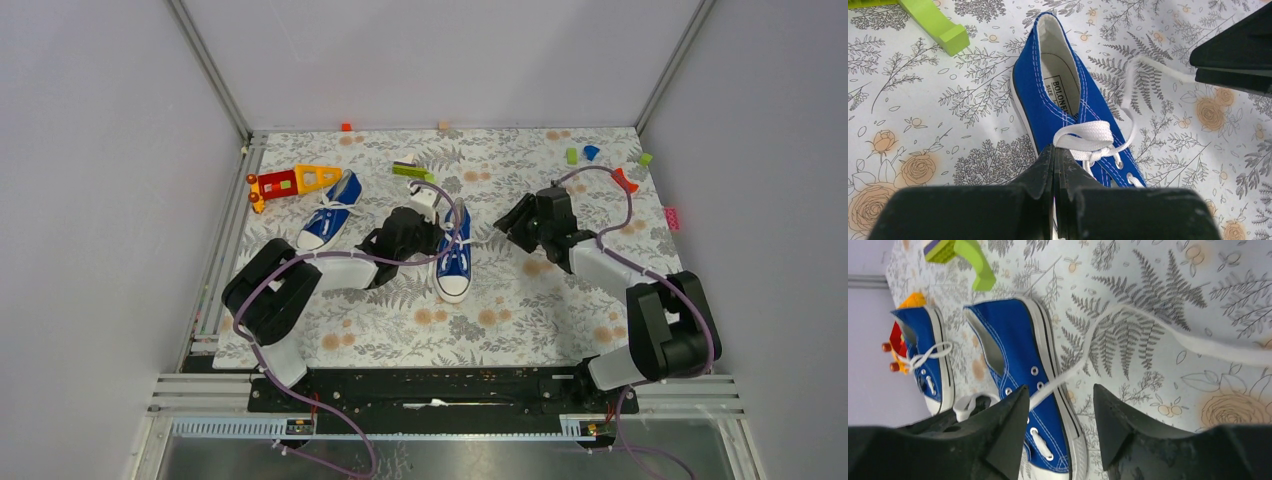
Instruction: Tie the shoes
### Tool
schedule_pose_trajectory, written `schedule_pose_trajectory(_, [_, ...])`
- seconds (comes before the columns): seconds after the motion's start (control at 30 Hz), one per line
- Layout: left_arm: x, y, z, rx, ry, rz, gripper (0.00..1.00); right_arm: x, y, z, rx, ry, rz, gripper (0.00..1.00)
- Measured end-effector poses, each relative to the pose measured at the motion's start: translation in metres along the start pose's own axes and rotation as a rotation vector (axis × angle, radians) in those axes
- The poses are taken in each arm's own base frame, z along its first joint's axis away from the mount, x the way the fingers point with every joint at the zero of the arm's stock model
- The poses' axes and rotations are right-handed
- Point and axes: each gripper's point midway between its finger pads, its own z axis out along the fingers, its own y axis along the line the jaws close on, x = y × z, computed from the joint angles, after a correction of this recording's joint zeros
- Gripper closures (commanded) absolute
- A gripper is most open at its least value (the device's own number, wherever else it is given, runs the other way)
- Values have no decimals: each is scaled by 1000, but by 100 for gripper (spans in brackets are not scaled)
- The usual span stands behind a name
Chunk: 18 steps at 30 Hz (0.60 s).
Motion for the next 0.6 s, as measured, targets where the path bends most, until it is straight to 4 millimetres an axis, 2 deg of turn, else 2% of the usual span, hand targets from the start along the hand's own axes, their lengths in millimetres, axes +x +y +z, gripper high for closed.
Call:
schedule_pose_trajectory(0.07, [1, -1, 0, 10, 3, 10, 100, 6, 2, -2, -42, 10, 7, 29])
schedule_pose_trajectory(0.2, [0, -3, 0, 19, 0, 17, 100, 28, -5, 0, -72, 39, 59, 24])
schedule_pose_trajectory(0.37, [-2, -4, -3, 24, -14, 15, 100, 61, -1, 1, -120, 76, 157, 26])
schedule_pose_trajectory(0.53, [-3, -4, -6, 27, -25, 13, 100, 66, 14, 15, -178, 72, 289, 32])
schedule_pose_trajectory(0.6, [-3, -4, -7, 28, -27, 10, 100, 66, 14, 22, -176, 70, 340, 33])
